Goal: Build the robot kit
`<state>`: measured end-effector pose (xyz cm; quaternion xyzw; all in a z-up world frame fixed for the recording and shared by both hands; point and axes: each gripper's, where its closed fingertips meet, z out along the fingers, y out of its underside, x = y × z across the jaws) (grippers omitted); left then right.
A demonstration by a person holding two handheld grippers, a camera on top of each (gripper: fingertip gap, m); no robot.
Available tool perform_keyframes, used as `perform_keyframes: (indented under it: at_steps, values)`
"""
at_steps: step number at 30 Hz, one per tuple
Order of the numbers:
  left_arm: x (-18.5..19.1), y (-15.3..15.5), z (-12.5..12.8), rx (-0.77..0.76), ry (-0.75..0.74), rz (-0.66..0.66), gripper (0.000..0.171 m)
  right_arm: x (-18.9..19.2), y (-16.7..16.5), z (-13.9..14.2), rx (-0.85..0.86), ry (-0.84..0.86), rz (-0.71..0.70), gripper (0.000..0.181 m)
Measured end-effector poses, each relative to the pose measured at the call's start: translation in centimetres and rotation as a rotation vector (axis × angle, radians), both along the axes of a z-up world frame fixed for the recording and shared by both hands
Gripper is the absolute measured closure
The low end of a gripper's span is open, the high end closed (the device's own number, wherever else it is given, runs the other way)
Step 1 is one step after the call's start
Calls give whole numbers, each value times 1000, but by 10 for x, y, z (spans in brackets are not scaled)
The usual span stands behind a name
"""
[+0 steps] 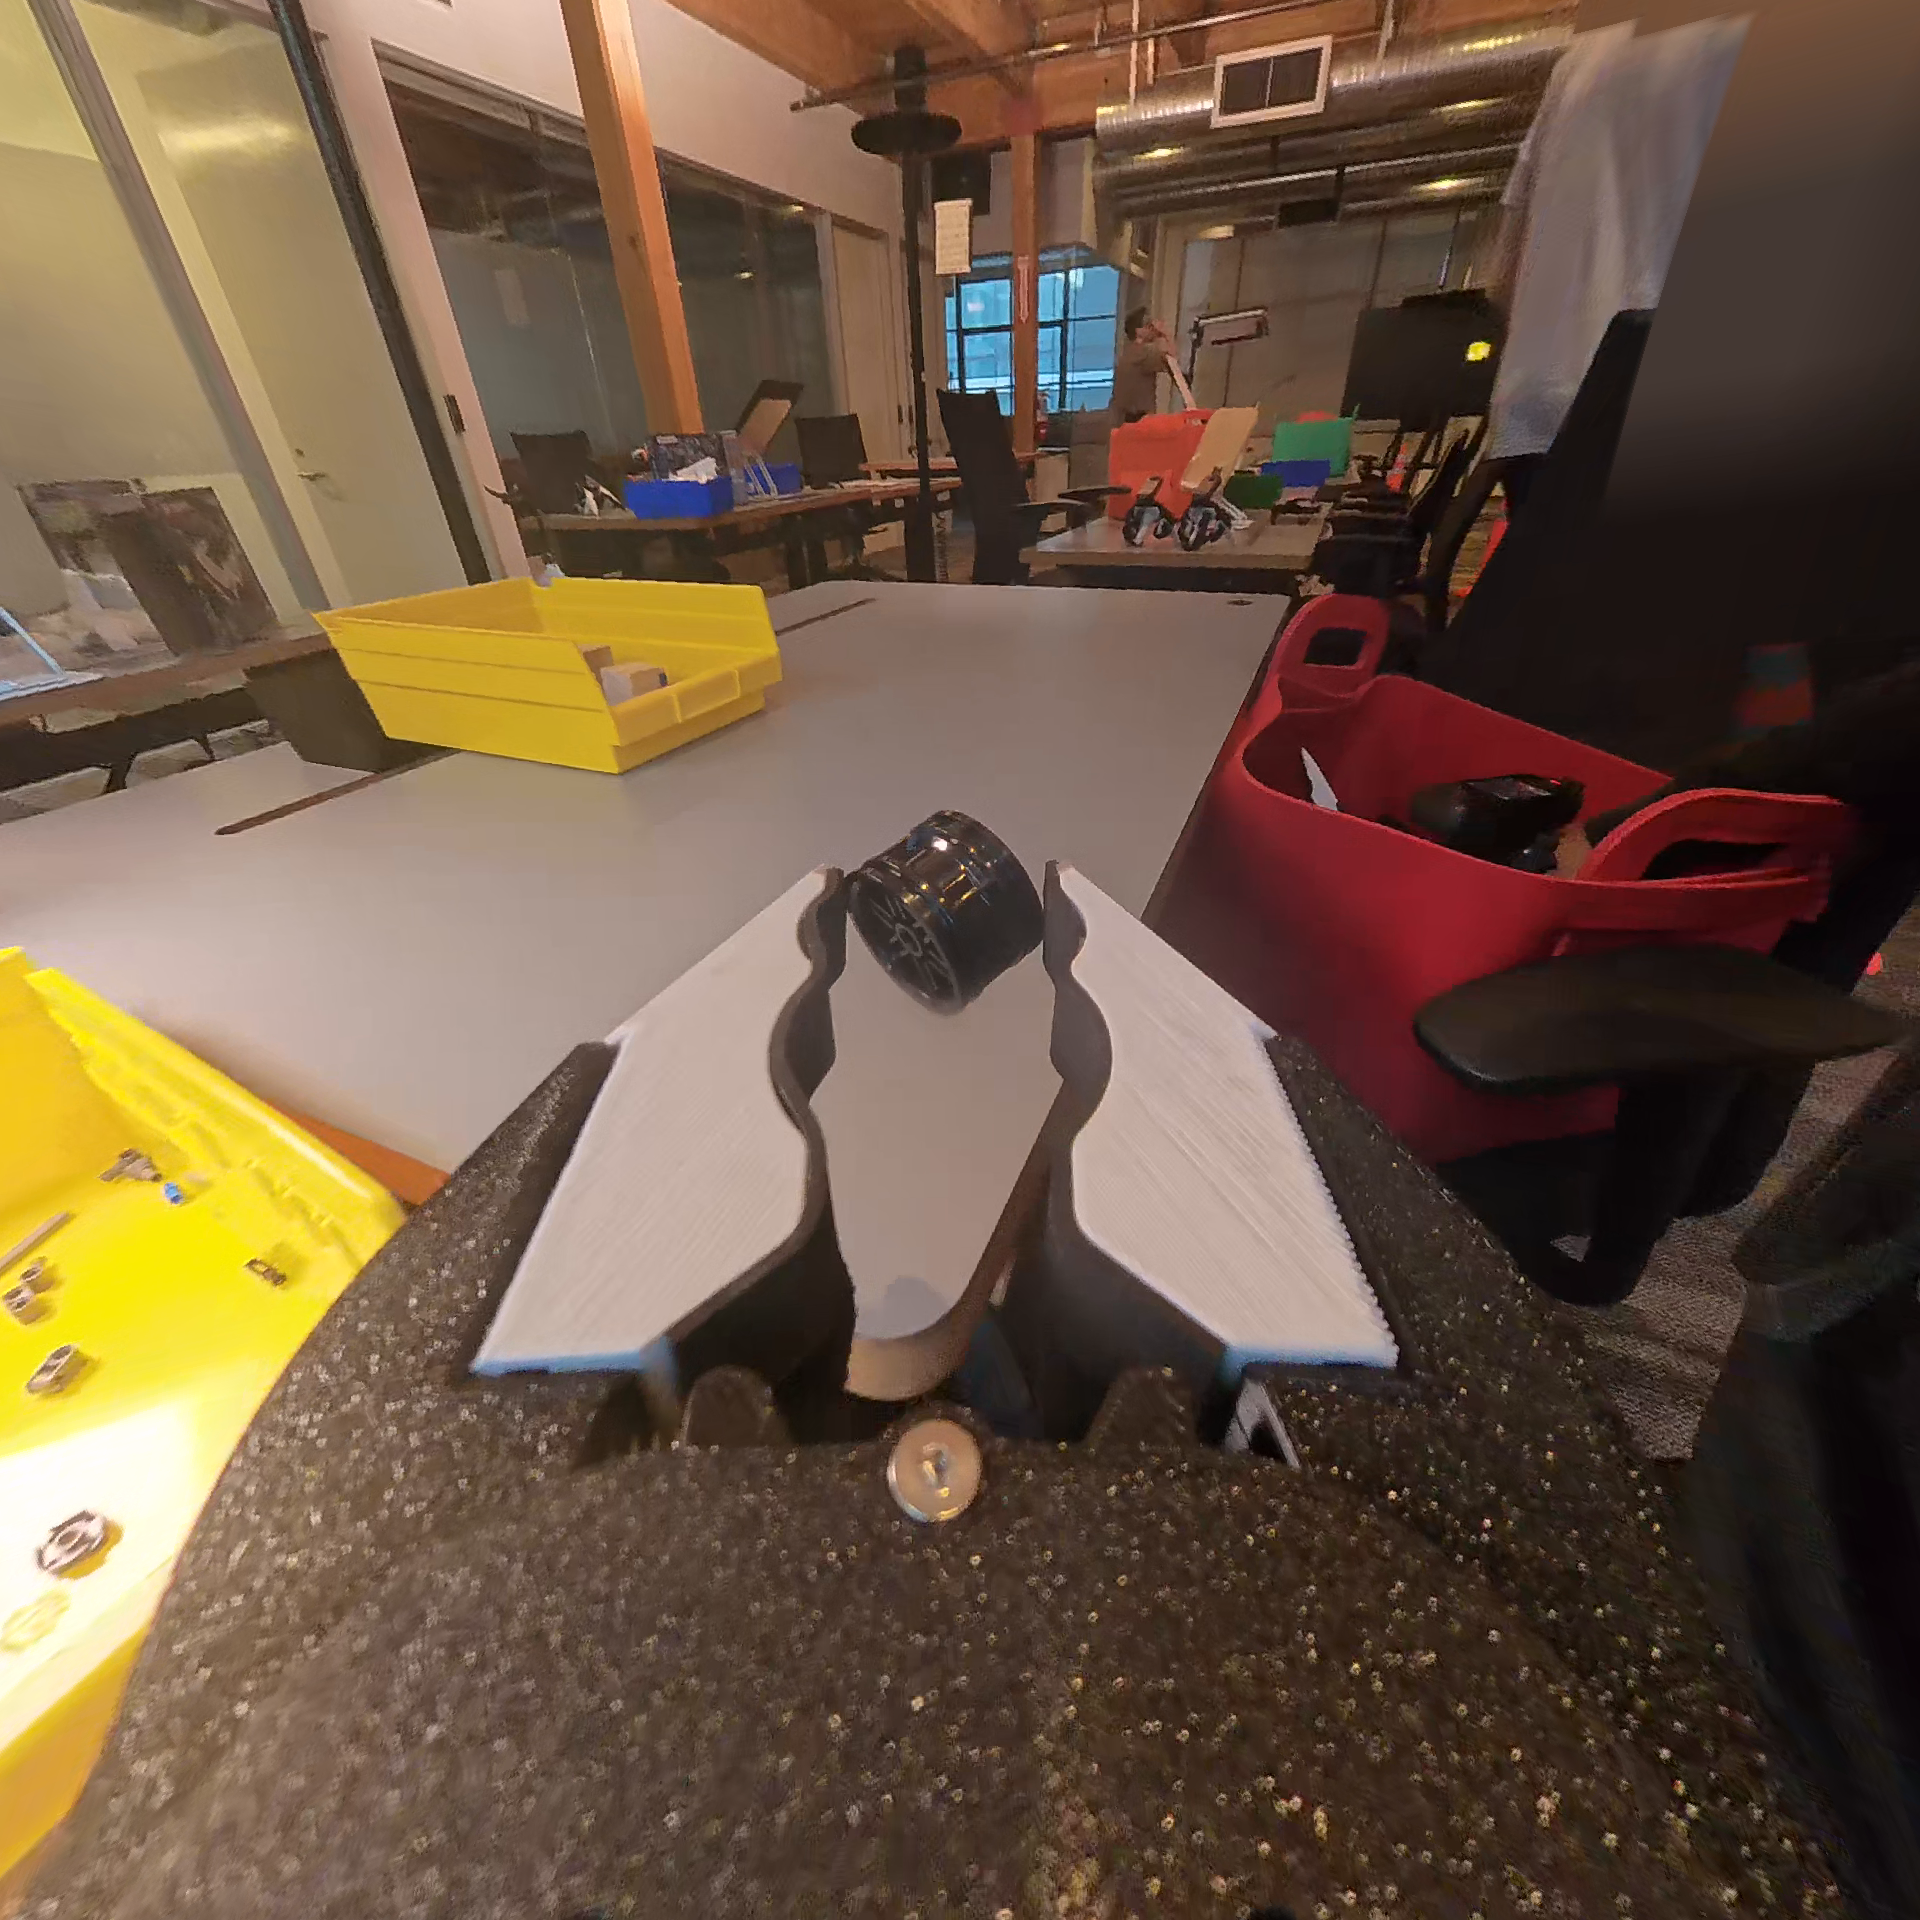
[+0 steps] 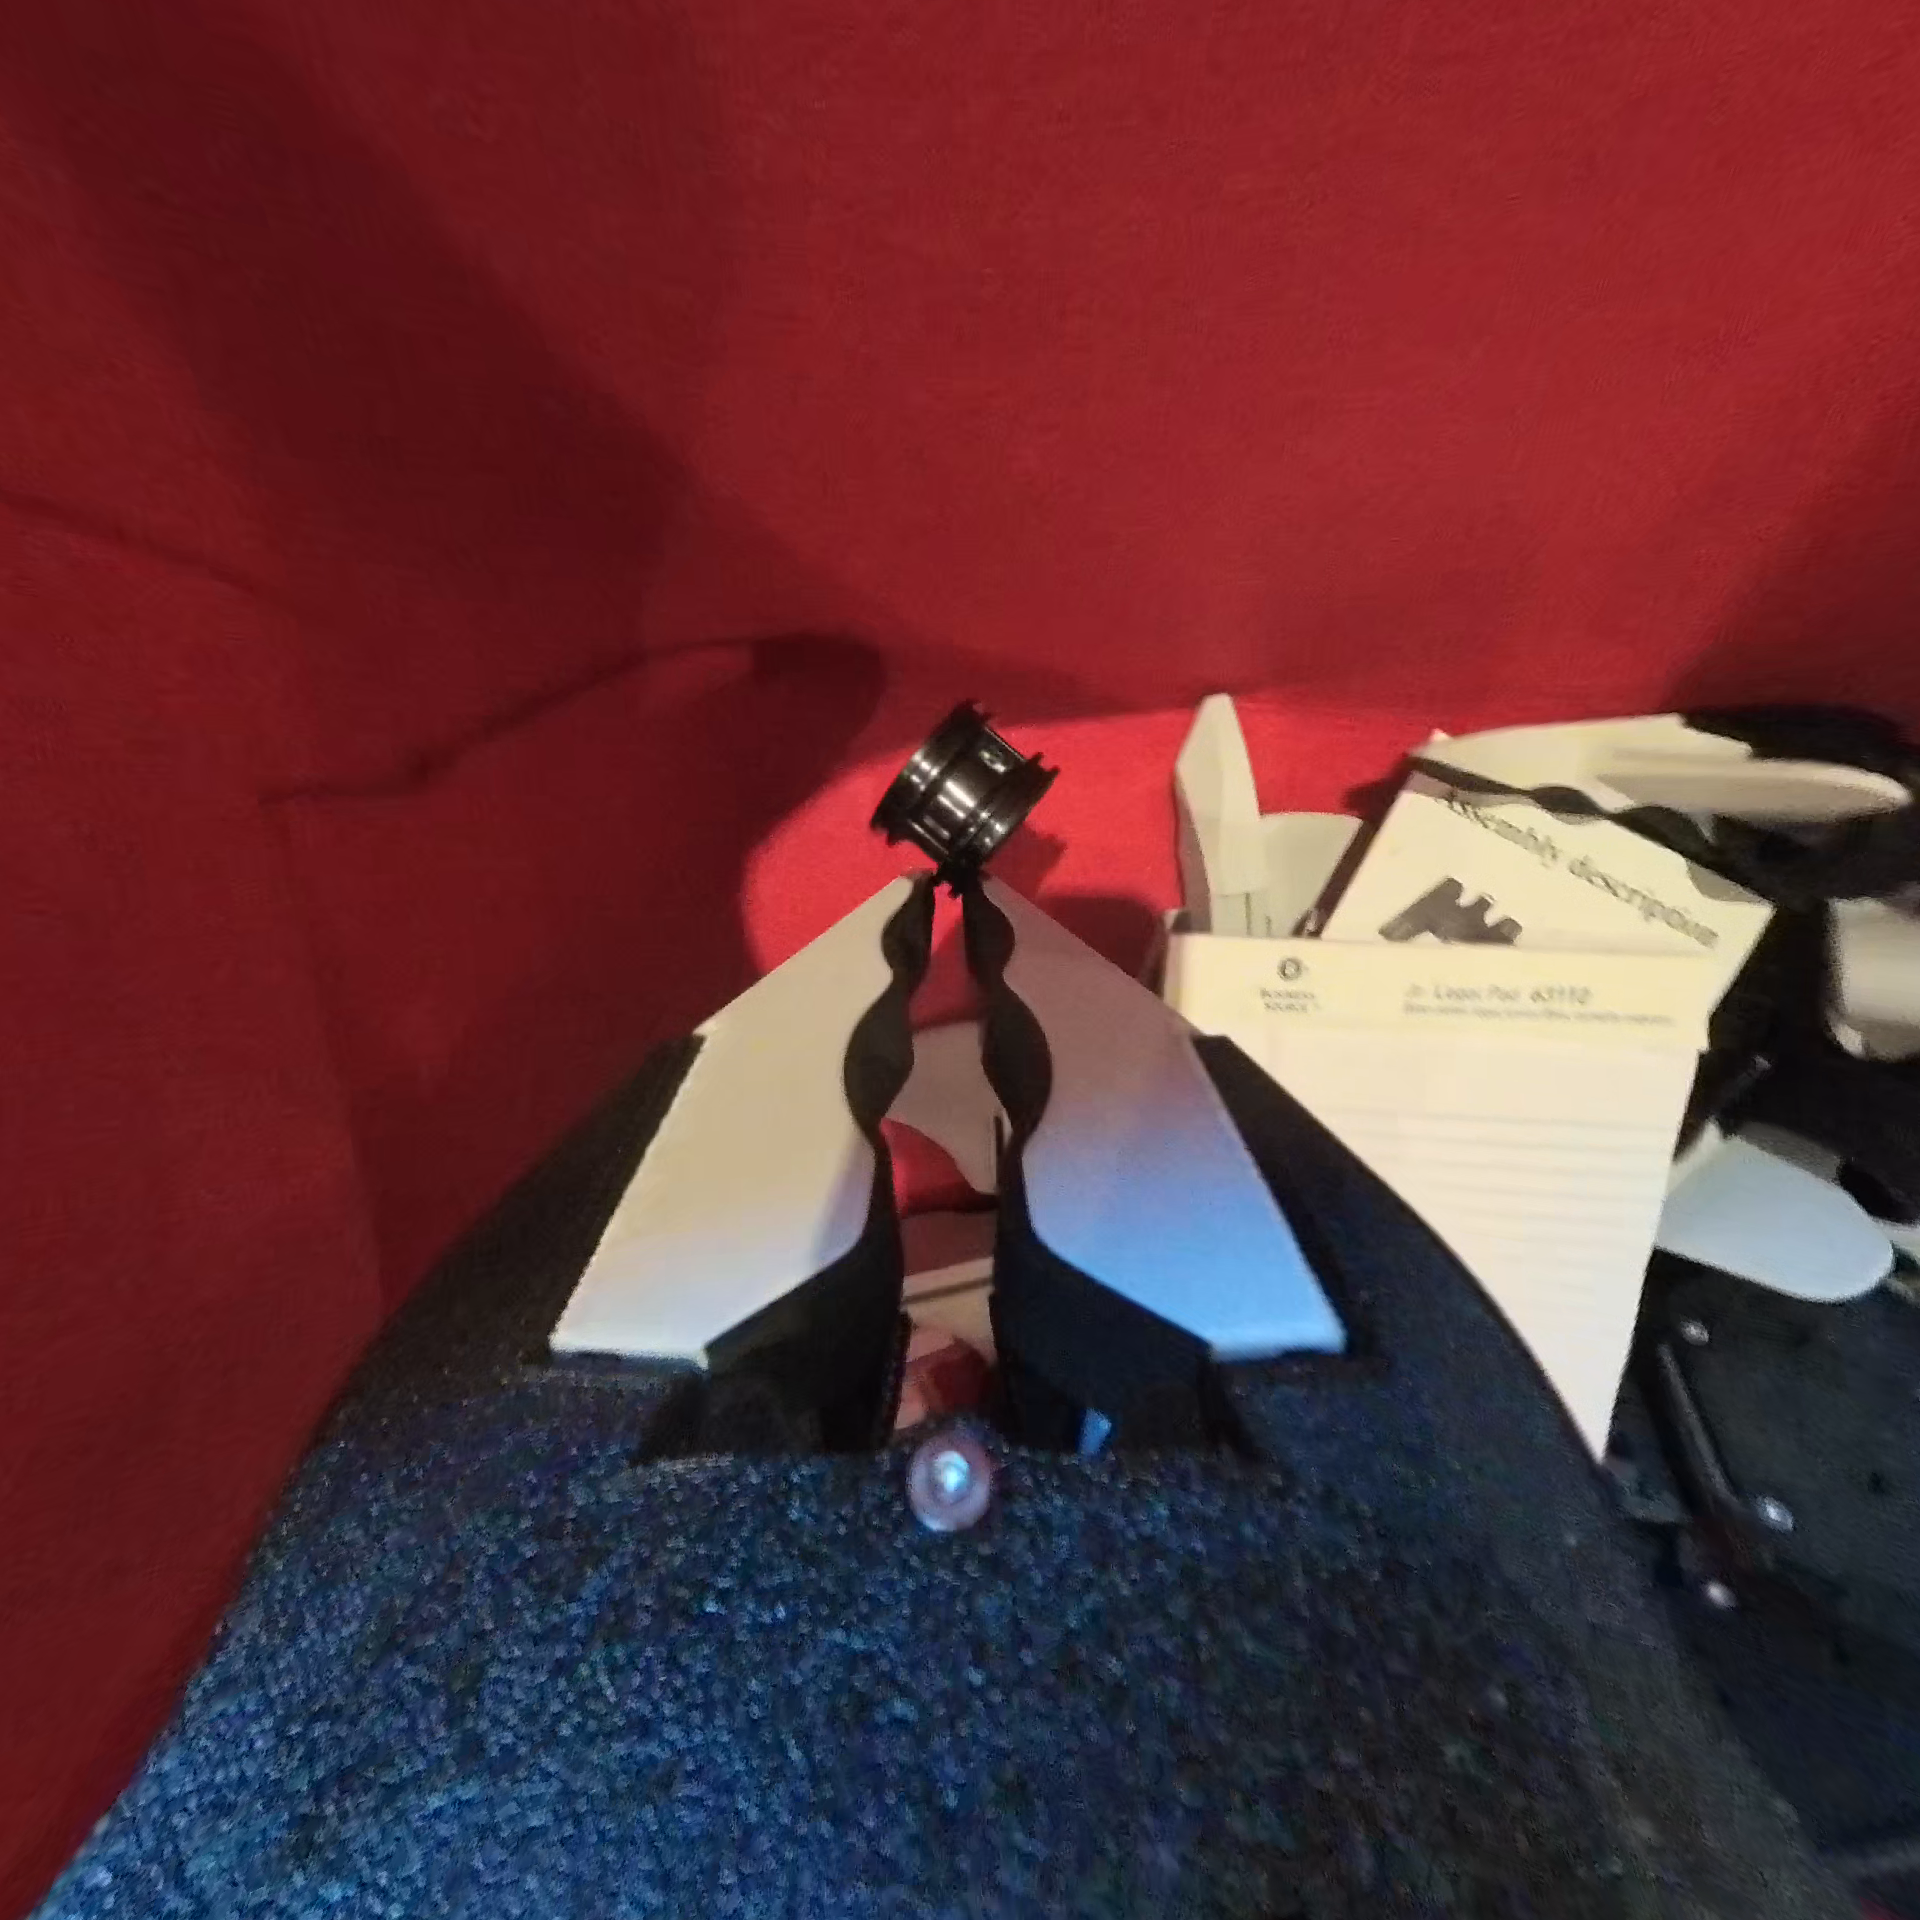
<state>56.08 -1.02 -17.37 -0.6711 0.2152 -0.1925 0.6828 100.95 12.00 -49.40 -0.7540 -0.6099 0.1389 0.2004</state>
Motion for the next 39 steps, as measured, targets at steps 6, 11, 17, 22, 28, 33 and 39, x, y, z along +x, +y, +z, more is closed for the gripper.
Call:
perform_keyframes:
  at_steps: [6, 11, 17, 22, 28, 33, 39]
  values:
    - [-6, -18, -3, -26, 46, 44, 134, 13, 8, -10, 12, -13, -9, 172]
    - [5, 2, -1, -39, 75, 69, 134, 3, -11, -32, -124, -38, 85, 134]
    - [25, 45, -6, -82, 82, 27, 134, -12, 2, -38, -70, 21, 70, 130]
    - [34, 67, -17, -113, 86, 5, 134, -34, -6, -68, -139, 5, 119, 112]
    - [27, 67, -24, -133, 75, 33, 134, -44, -15, -84, -133, -18, 132, 148]
    - [17, 45, -9, -75, 68, 63, 134, -36, -15, -76, -143, -36, 140, 150]
    - [-32, -12, 15, 11, 33, 181, 134, -14, 44, 58, -6, 163, -123, 149]
